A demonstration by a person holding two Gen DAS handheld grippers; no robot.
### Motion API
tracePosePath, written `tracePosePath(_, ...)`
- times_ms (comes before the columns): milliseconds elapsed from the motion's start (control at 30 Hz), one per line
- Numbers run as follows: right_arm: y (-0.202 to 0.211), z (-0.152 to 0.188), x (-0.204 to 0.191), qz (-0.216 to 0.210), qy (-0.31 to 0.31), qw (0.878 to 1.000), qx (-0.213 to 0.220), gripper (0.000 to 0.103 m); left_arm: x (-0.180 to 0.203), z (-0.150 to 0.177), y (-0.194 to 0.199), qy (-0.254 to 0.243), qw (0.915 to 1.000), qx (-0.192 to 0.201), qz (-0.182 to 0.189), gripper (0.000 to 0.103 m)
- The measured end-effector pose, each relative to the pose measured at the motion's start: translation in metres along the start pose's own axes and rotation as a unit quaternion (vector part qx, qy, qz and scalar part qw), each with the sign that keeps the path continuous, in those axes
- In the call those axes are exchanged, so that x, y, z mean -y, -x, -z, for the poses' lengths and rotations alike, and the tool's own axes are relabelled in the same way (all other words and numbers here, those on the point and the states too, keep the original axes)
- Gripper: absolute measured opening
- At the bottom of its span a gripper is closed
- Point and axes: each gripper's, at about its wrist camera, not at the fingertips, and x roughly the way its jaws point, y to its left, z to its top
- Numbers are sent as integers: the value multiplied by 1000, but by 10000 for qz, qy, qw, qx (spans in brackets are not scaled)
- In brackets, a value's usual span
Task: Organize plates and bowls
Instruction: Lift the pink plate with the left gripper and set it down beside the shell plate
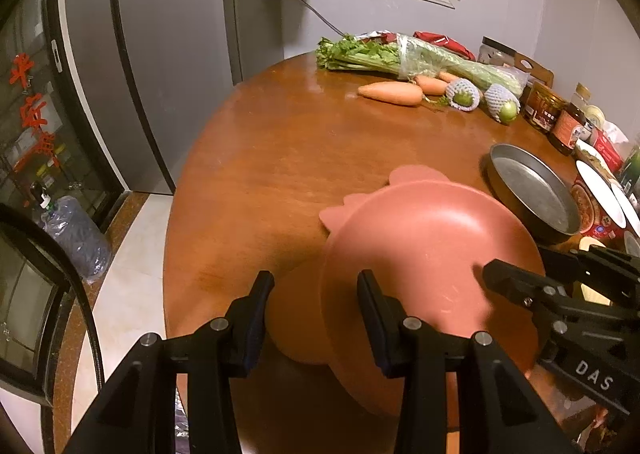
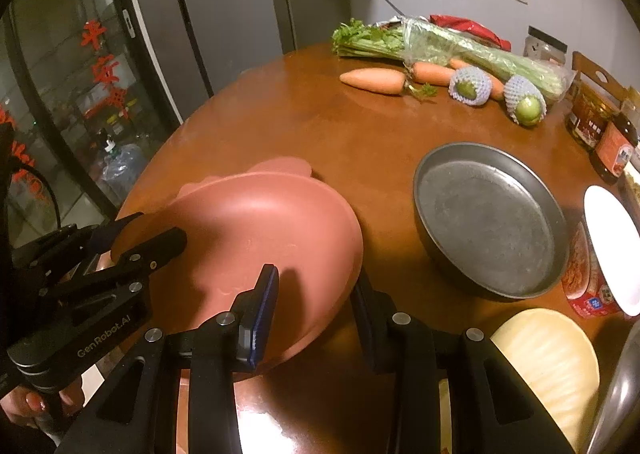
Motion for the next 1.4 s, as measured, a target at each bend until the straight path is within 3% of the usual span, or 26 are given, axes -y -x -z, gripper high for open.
tracePosePath(500, 9, -4, 11, 96, -335, 9993, 146, 47, 7, 3, 1, 26, 9996, -128, 260, 46)
tracePosePath(833, 45, -2, 18, 134, -340, 9979, 537, 52, -1, -2, 19, 166, 9998, 99, -16, 54)
tracePosePath(1033, 77, 20, 22, 116, -349, 9970, 684, 52, 12, -2, 54, 34, 9989, 403, 233, 56)
tracePosePath(1267, 117, 54, 36, 315, -556, 9940, 889, 53, 53, 5, 84, -376, 9944, 608, 778, 58)
tracePosePath(1400, 134, 72, 47, 472, -678, 9918, 978, 58, 80, 9, 90, -614, 9918, 628, 924, 58)
